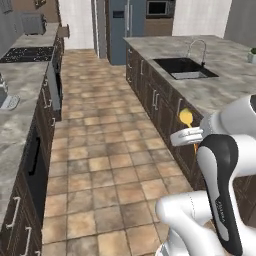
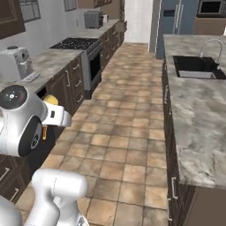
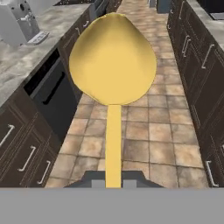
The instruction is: Pick up the metallic utensils from the counter and place them in the open drawer. Make sure not to pick up any wooden utensils.
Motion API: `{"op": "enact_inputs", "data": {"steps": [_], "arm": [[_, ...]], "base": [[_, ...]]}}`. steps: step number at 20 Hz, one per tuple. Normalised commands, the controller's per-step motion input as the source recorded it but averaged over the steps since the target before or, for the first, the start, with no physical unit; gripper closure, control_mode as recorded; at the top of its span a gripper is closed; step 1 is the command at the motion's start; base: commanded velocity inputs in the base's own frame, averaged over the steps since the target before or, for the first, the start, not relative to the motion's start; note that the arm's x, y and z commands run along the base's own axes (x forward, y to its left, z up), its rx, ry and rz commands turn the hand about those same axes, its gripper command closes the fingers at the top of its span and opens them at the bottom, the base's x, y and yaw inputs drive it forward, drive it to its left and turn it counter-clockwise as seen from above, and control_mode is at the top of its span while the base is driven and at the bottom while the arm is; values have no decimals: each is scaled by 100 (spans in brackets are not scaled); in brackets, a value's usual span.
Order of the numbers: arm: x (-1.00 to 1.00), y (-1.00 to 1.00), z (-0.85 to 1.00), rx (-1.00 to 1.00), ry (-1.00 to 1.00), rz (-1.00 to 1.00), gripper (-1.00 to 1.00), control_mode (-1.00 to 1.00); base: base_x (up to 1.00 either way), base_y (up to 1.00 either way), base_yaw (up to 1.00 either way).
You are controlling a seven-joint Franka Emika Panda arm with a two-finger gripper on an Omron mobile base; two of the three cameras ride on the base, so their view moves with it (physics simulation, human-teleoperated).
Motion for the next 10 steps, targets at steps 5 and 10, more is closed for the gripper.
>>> {"op": "enact_inputs", "data": {"steps": [5,10], "arm": [[0,0,0,0,0,0,100,100],[0,0,0,0,0,0,100,100]], "base": [[100,93,-26],[100,46,-15]]}}
